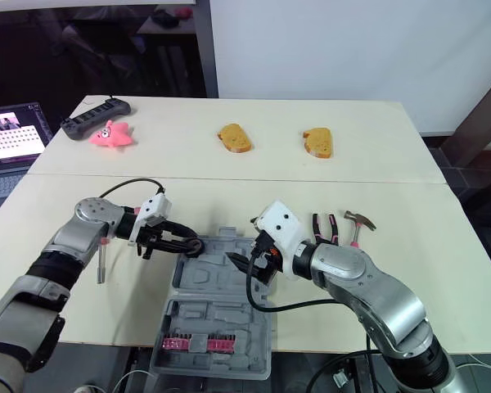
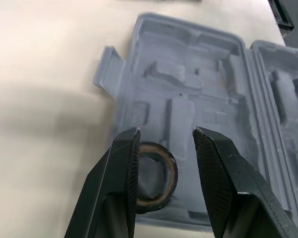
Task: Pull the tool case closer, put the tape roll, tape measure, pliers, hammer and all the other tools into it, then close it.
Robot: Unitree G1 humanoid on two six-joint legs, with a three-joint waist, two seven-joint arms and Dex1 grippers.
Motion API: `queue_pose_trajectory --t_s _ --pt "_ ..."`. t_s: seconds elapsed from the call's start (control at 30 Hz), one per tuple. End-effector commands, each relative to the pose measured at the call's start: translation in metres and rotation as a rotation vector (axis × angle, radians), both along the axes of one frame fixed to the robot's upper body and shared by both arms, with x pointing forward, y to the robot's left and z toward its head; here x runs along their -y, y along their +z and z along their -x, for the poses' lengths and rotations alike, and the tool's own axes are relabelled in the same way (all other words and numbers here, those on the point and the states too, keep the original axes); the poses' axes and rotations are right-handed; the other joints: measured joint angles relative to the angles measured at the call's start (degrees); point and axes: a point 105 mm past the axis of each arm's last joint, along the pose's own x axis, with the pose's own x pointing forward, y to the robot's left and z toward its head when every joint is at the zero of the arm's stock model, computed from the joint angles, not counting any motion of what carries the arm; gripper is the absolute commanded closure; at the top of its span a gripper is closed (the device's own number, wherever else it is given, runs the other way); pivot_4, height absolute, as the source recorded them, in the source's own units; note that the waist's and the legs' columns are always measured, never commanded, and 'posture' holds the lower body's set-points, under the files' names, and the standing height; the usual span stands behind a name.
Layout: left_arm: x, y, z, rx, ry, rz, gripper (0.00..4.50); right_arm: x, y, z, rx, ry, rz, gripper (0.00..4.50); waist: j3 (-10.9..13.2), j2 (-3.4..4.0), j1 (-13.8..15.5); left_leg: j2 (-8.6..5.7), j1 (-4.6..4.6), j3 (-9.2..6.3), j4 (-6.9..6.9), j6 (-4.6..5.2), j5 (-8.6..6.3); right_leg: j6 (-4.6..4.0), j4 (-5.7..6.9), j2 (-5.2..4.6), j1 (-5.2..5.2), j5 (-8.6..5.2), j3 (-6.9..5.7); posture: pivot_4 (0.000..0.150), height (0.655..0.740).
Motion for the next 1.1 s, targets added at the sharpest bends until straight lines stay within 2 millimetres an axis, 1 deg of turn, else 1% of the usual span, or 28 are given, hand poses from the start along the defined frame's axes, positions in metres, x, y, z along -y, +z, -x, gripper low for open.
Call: queue_pose_trajectory --t_s 0.03,0.17,0.27,0.37,0.47,0.6,0.73,0.8,0.93,0.97,1.03,1.1 --pt "0.002 0.003 -0.007 0.088 0.050 0.040 2.71 -0.001 0.009 0.002 0.039 0.006 -0.021 0.00 0.0 0.00 0.0 0.00 0.00 0.00 0.00 0.00 0.00 0.00 0.00 0.00 0.00 0.00 0.00 0.150 0.7400" --pt "0.002 -0.006 -0.007 0.103 0.073 0.039 2.71 -0.001 0.009 0.002 0.038 0.001 -0.021 0.00 0.0 0.00 0.0 0.00 0.00 0.00 0.00 0.00 0.00 0.00 0.00 0.00 0.00 0.00 0.00 0.150 0.7400" --pt "-0.004 -0.018 -0.005 0.105 0.079 0.007 2.71 -0.001 0.009 0.001 0.038 -0.002 -0.021 0.00 0.0 0.00 -0.1 0.00 0.03 0.00 -0.02 0.00 0.00 0.00 0.00 0.01 0.00 0.00 0.00 0.150 0.7400" --pt "-0.010 -0.027 -0.006 0.123 0.097 -0.026 2.71 -0.001 0.009 0.001 0.039 -0.004 -0.022 0.00 0.0 0.00 0.0 0.00 0.02 0.00 -0.01 0.00 0.00 0.00 0.00 0.01 0.00 0.00 0.00 0.150 0.7400" --pt "-0.014 -0.031 -0.010 0.140 0.125 -0.039 2.71 -0.001 0.010 0.001 0.041 -0.005 -0.021 0.00 0.0 0.01 0.1 -0.01 0.03 0.00 0.00 0.00 0.00 0.00 -0.01 0.00 0.02 0.00 0.00 0.150 0.7400" --pt "-0.015 -0.039 -0.007 0.140 0.107 -0.060 2.71 0.000 0.010 0.001 0.045 -0.005 -0.020 0.00 0.0 0.01 0.1 -0.01 0.16 0.01 -0.01 0.00 0.00 0.00 0.00 0.00 0.13 0.00 0.00 0.150 0.7400" --pt "-0.013 -0.038 -0.007 0.142 0.105 -0.046 2.71 0.000 0.010 0.001 0.045 -0.004 -0.018 0.00 0.0 0.03 0.0 -0.01 0.21 0.00 -0.03 0.00 0.00 0.00 0.00 0.01 0.18 0.00 0.00 0.150 0.7400" --pt "-0.012 -0.035 -0.008 0.147 0.107 -0.032 2.71 0.001 0.011 0.002 0.046 -0.004 -0.019 0.00 0.0 0.03 0.0 0.00 0.21 0.01 -0.03 0.00 0.00 0.00 0.00 0.01 0.18 0.00 0.00 0.150 0.7400" --pt "-0.008 -0.020 -0.011 0.156 0.113 0.025 2.71 0.004 0.015 0.002 0.053 -0.009 -0.040 0.00 0.0 0.02 0.0 0.00 0.20 0.00 -0.02 0.00 0.00 0.00 0.00 0.00 0.19 0.00 0.00 0.150 0.7400" --pt "-0.008 -0.014 -0.011 0.165 0.109 0.038 2.71 0.006 0.017 0.002 0.056 -0.013 -0.045 0.00 0.0 0.02 0.0 0.00 0.20 0.00 -0.03 0.00 0.00 0.00 0.00 0.01 0.19 0.00 0.00 0.150 0.7400" --pt "-0.008 0.007 -0.013 0.179 0.110 0.092 2.71 0.015 0.022 0.001 0.065 -0.034 -0.065 0.00 0.0 0.01 0.0 0.00 0.19 0.00 -0.02 0.00 0.00 0.00 0.00 0.00 0.18 0.00 0.00 0.150 0.7400" --pt "-0.015 0.028 -0.010 0.191 0.115 0.111 2.71 0.031 0.028 0.002 0.073 -0.062 -0.089 0.00 0.0 0.00 0.1 0.00 0.18 0.01 -0.02 0.00 0.00 0.00 -0.01 0.00 0.18 0.00 0.00 0.150 0.7400"
